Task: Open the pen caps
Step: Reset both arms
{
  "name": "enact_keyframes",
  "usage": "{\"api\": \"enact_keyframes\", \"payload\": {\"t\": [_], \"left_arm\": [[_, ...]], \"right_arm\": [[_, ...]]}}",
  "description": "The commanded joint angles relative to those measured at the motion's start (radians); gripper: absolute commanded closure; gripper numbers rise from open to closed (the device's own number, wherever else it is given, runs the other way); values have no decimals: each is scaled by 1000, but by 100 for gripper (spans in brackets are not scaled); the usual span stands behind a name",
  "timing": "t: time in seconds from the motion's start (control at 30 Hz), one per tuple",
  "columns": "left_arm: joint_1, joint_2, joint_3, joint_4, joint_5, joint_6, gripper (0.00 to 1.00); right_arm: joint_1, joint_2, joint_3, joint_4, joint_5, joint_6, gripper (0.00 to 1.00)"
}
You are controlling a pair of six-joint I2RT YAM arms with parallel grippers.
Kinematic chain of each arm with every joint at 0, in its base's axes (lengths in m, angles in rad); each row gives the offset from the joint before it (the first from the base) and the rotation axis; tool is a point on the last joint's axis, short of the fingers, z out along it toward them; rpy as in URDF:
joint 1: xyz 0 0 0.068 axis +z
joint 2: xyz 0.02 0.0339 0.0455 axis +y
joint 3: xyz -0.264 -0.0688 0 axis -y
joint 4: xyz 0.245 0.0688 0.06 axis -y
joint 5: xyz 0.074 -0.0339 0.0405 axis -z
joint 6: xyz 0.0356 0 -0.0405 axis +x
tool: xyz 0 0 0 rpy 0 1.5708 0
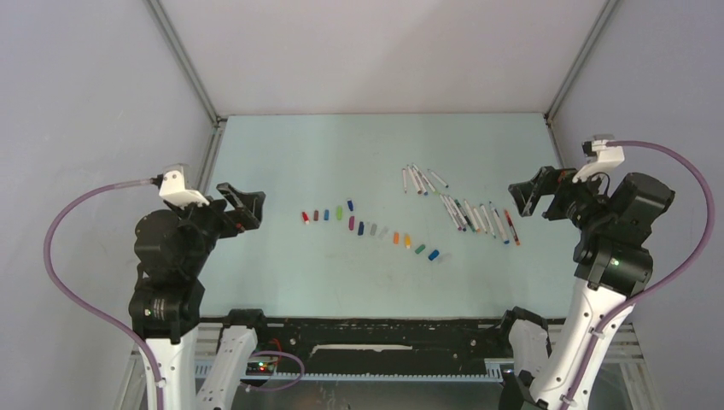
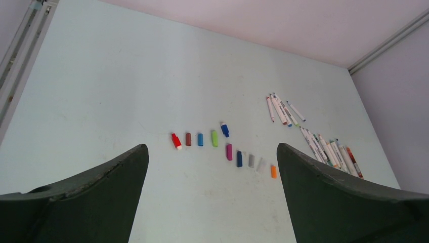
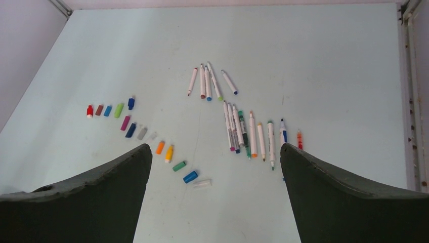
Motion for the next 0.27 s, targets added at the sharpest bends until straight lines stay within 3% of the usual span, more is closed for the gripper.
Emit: {"api": "enact_keyframes", "payload": {"t": [0.0,0.23], "left_arm": [[10,-7,-19,29,-5,24,0],[10,-8,-8,28,12,14,0]], "right_arm": [[-2,-13,0,47,15,13,0],[-2,-15,0,42,21,17,1]]}}
